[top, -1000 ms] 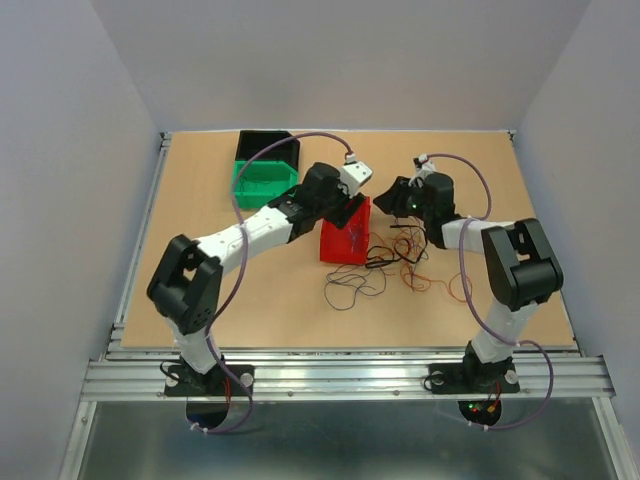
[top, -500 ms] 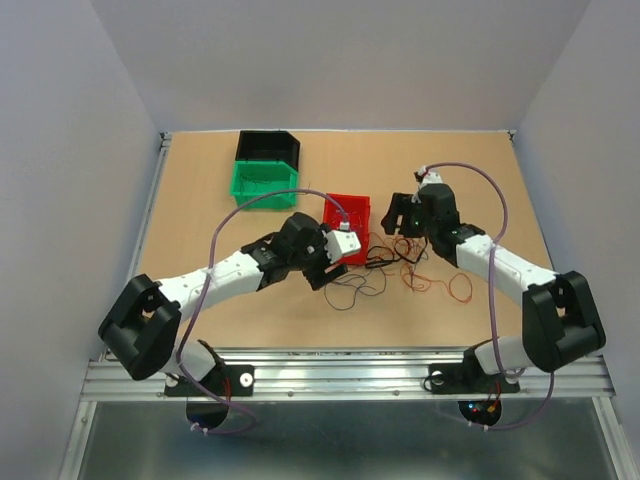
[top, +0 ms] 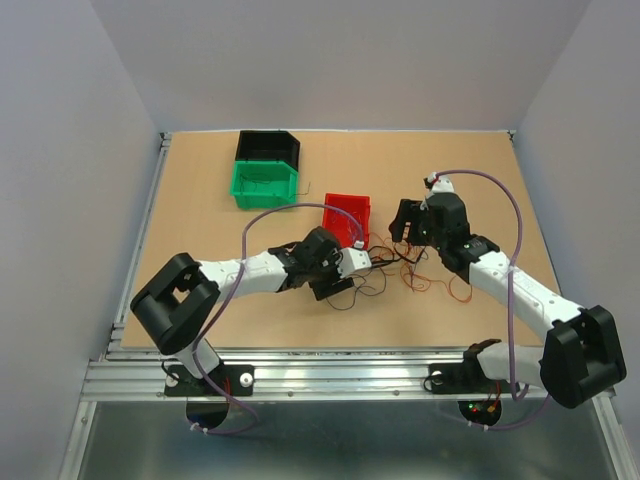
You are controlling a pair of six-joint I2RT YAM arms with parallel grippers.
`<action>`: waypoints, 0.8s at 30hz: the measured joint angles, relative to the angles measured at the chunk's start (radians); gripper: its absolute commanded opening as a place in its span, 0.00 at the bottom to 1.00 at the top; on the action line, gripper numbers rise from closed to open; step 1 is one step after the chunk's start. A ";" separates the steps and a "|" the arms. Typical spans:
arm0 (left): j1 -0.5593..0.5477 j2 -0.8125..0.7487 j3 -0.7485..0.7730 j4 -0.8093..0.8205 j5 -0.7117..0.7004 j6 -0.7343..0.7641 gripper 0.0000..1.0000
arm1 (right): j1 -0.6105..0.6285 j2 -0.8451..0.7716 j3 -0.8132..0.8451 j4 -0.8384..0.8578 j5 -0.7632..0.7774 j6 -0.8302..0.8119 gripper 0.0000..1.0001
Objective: Untangle the cables
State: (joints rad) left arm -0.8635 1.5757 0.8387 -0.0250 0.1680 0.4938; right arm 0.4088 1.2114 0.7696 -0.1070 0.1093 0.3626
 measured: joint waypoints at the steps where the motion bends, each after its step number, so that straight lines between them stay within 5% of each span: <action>1: -0.001 0.009 0.003 0.001 -0.005 0.000 0.67 | 0.000 0.000 0.000 -0.001 0.000 0.000 0.77; 3: -0.003 0.042 0.015 0.005 -0.016 0.001 0.60 | 0.000 0.000 0.000 -0.001 0.000 0.000 0.77; 11: -0.018 0.106 0.056 0.015 -0.029 0.011 0.02 | 0.000 -0.001 0.000 -0.001 0.001 0.000 0.76; 24: -0.018 -0.093 0.142 -0.207 0.015 0.069 0.00 | 0.000 0.016 0.000 0.002 0.000 -0.001 0.76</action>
State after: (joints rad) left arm -0.8818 1.4826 0.9810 -0.2321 0.1829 0.5632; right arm 0.4088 1.2270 0.7692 -0.1047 0.1089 0.3618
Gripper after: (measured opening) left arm 0.040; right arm 0.764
